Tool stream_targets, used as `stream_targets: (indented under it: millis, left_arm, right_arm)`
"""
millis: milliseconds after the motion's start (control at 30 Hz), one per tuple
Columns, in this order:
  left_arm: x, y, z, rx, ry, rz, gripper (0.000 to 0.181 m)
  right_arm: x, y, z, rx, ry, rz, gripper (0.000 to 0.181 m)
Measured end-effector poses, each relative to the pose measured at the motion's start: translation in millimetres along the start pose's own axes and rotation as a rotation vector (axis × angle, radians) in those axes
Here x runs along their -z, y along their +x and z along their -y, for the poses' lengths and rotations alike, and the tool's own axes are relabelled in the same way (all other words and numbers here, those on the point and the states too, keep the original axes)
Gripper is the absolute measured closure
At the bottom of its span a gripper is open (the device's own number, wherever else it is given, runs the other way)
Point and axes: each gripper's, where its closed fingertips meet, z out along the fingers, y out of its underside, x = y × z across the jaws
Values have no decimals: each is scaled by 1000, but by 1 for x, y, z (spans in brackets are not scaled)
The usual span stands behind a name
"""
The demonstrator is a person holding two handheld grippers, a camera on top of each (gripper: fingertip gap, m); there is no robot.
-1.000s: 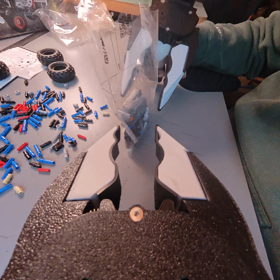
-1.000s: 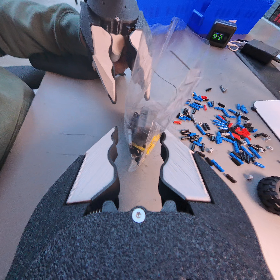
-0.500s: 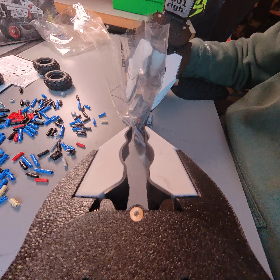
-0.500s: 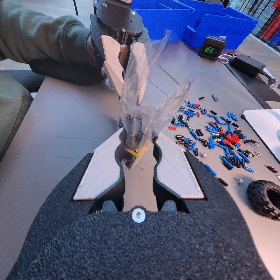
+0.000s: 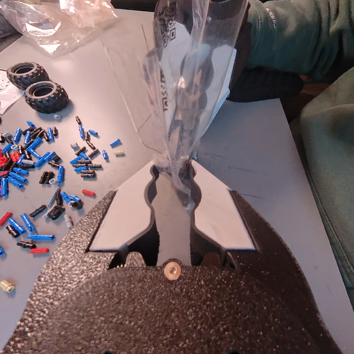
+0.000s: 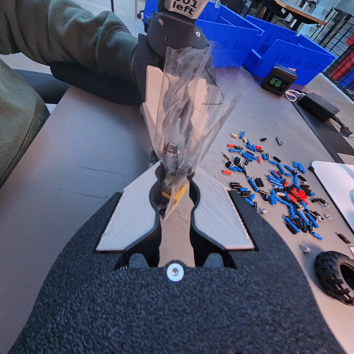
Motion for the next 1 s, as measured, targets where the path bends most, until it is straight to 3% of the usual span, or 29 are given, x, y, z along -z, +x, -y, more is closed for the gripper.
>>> stream_targets:
  millis: [167,233,433,567,600,700,767,833,900,1000]
  left_arm:
    - [6,0,2,12,23,0,156]
    - [7,3,1,1,30,-9,156]
    - [20,-1,7,-8,66,33,157]
    - [31,-12,-2,1,57,86,166]
    - [33,-14,-3,9,56,93,161]
    - [31,-13,-5,18,48,93,139]
    - [26,-9,-4,3,40,81,136]
    - [22,-8,-5,-21,22,94,151]
    - [22,-10,-3,-51,17,125,170]
    - [29,-8,6,-78,72,127,176]
  right_arm:
    - [5,4,-3,-67,-23,6,137]
    - [6,0,-5,-35,-35,15,157]
    - [13,7,5,-71,22,-9,160]
    - [12,11,-10,-44,-41,-38,162]
    - [12,10,-11,-51,-43,-38,161]
    - [11,2,-13,-80,-83,17,130]
    - [8,-1,-19,-39,-107,14,129]
    - [7,0,-22,12,-118,-13,152]
    - [7,-2,-20,48,-103,-11,158]
    - [9,-2,-11,112,-53,-31,162]
